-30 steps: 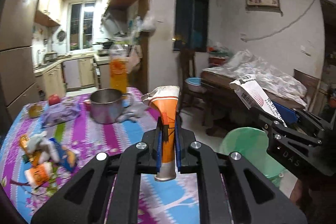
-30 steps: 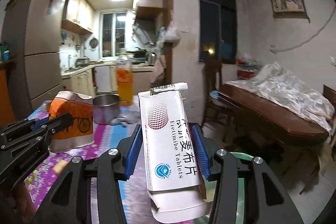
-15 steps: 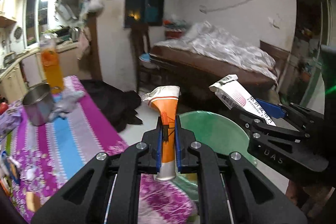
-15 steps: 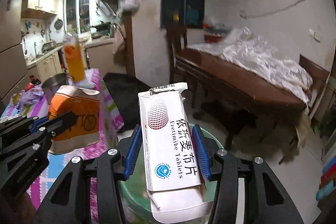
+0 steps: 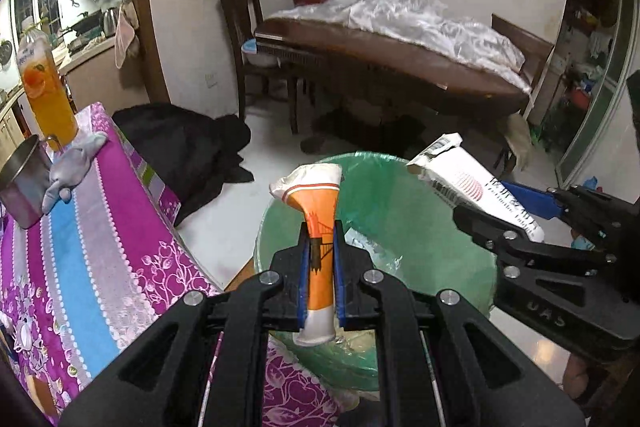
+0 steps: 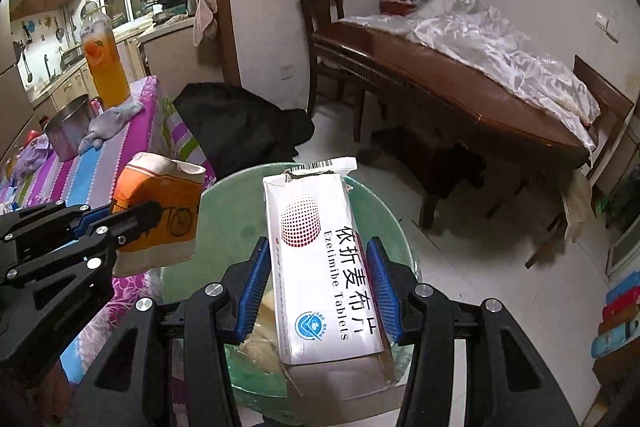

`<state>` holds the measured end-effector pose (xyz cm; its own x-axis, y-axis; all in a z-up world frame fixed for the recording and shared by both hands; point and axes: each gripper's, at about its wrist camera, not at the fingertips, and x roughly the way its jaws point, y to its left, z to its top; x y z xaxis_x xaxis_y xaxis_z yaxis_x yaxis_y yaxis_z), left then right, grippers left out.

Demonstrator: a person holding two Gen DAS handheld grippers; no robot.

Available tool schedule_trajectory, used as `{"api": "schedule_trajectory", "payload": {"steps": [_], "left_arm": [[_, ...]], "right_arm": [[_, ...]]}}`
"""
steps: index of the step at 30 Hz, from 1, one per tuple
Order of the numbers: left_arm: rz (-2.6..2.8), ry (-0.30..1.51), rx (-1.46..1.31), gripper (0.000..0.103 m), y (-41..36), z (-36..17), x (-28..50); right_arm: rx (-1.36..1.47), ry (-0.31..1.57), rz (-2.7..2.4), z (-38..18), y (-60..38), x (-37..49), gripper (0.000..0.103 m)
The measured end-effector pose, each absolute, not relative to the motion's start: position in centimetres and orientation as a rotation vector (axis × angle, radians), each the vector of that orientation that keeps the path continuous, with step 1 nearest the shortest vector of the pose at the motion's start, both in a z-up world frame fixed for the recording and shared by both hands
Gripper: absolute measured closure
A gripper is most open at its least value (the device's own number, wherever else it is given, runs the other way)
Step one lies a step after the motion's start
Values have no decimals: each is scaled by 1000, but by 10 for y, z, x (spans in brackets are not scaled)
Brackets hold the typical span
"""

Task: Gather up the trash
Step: 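Carry the orange cup and white box with both tools over the trash bin, then open both tools to drop the cup and box into the bin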

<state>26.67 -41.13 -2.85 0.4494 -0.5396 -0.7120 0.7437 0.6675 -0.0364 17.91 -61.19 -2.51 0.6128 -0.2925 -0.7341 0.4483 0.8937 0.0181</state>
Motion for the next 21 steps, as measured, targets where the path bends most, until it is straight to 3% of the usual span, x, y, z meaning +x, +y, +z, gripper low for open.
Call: {"api": "schedule_trajectory", "payload": {"steps": [21], "left_arm": [[-792, 845, 340, 95, -433, -50, 279]], "right_arm": [[249, 882, -392, -53, -610, 193, 53]]}}
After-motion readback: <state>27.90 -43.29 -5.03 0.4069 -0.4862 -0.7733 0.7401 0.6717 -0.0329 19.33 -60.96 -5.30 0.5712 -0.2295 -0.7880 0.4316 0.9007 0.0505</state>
